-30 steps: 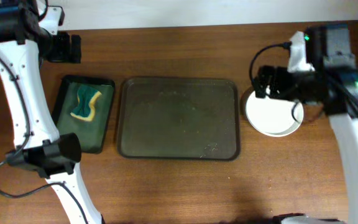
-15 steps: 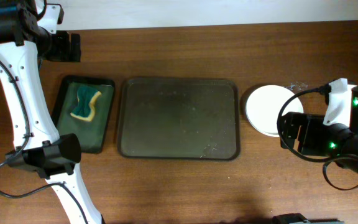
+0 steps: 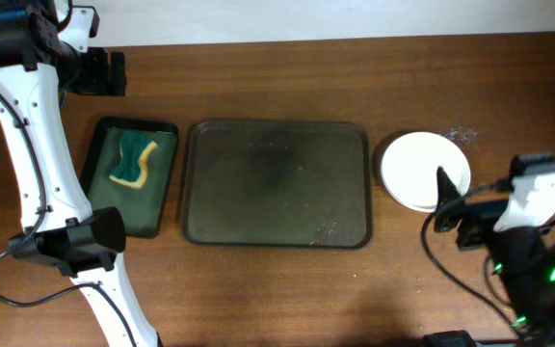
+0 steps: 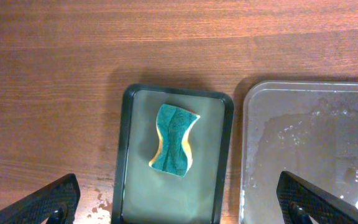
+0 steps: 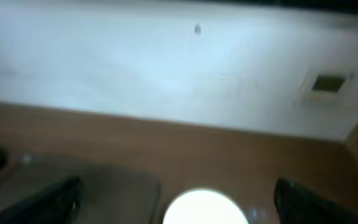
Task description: Clean dirty plates on tray and stack at the side
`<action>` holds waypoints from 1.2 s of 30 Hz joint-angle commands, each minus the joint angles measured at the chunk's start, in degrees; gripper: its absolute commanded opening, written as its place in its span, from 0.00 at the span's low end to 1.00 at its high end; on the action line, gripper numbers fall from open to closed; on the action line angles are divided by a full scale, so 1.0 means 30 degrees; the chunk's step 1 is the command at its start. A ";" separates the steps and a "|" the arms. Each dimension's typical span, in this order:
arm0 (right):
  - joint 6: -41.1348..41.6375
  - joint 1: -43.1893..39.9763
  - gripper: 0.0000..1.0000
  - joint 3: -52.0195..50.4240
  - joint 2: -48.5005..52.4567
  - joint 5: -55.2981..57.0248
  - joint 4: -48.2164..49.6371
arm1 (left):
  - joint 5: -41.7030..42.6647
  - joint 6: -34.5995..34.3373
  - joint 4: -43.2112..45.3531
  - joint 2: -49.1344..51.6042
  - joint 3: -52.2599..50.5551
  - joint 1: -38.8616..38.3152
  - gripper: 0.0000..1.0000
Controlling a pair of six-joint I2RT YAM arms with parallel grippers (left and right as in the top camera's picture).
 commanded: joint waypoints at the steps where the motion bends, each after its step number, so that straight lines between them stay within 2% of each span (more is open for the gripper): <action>1: -0.0605 -0.0408 0.98 -0.5639 -0.3351 -0.0226 0.3453 | 0.0153 -0.0117 0.0015 0.0058 0.0036 0.0000 1.00; 6: -0.0605 -0.0510 0.98 -1.2626 -0.7941 -0.0488 0.7919 | 0.0153 -0.0109 0.0015 0.0058 0.0036 0.0000 1.00; 11: -0.0605 -0.0503 0.98 -1.6189 -1.0149 -0.0699 1.0571 | 0.0153 -0.0109 0.0015 0.0058 0.0036 0.0000 0.99; 23: -0.0605 -0.0503 0.98 -1.9460 -1.0877 -0.0707 1.1781 | 0.0153 -0.0109 0.0015 0.0058 0.0036 0.0000 0.99; 36: 0.0277 -0.0503 0.98 -1.9467 -1.0877 -0.1100 1.0673 | 0.0146 -0.0109 0.0015 0.0058 0.0036 0.0000 1.00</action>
